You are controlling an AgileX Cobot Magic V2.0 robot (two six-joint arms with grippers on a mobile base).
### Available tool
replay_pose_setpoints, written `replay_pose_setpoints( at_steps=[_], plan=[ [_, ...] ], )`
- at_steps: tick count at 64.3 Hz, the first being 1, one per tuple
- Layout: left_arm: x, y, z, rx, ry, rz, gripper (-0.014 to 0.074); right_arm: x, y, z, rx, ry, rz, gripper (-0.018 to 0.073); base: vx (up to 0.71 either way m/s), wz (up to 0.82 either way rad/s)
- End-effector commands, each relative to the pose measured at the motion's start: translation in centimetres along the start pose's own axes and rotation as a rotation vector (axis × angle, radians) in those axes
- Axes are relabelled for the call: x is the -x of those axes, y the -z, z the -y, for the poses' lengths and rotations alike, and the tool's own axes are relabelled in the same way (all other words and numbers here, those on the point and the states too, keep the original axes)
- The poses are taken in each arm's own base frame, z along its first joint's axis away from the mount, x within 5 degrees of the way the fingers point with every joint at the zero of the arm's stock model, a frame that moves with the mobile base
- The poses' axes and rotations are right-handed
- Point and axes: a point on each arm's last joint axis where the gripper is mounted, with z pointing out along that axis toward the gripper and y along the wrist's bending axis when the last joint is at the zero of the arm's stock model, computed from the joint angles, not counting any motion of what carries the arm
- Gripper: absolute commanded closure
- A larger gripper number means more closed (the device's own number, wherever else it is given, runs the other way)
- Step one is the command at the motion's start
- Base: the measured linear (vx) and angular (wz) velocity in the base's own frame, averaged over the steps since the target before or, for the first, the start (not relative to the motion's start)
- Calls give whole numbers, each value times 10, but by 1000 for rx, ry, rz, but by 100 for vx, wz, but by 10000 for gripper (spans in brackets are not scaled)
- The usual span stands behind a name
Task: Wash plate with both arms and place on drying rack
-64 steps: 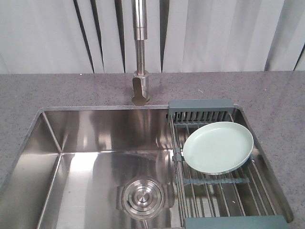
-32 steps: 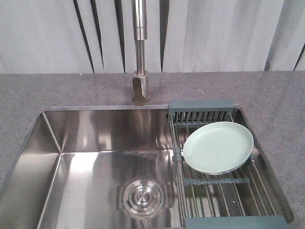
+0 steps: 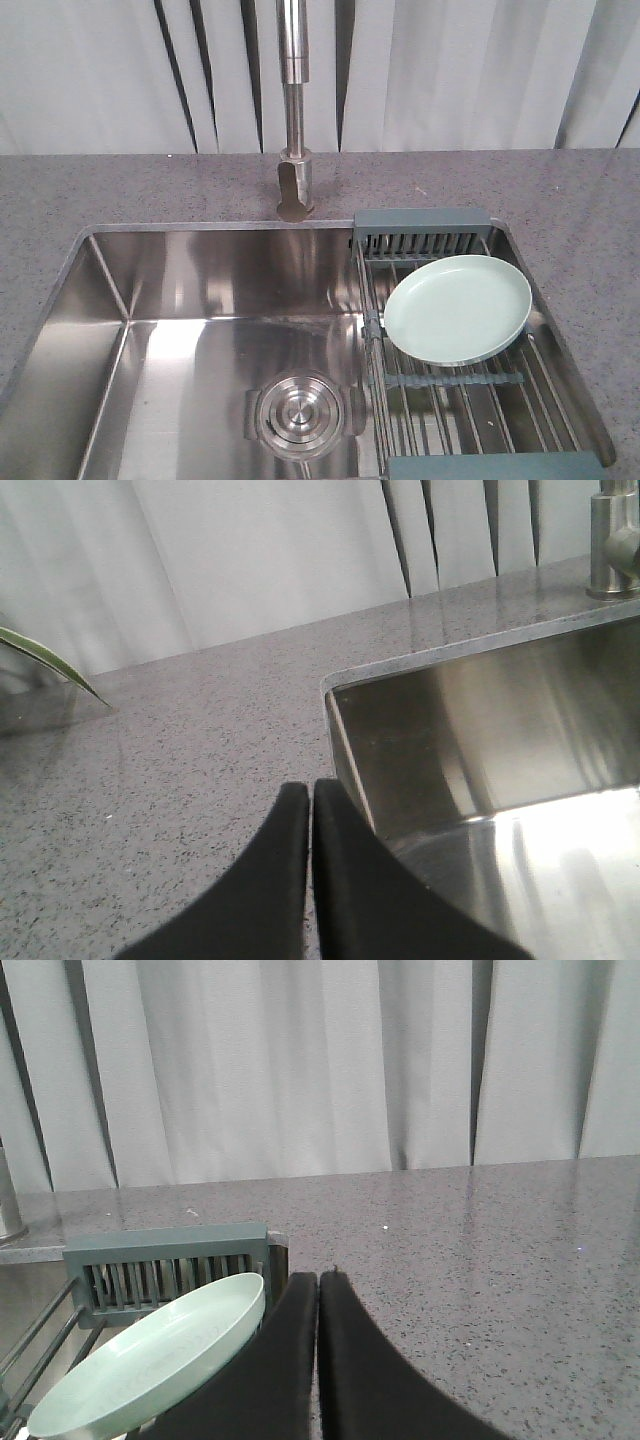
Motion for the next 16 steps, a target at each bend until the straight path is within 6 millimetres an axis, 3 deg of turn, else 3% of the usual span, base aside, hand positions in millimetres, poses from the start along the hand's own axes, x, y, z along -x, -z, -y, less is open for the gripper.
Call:
replay_pose_setpoints(
  at_steps=[1, 16],
  plan=[
    [-1, 0, 0, 6, 13, 57, 603, 6, 1, 0, -7, 14, 77, 566, 0, 0],
    [-1, 0, 0, 6, 13, 57, 603, 6, 1, 0, -7, 14, 77, 566, 0, 0]
  ],
)
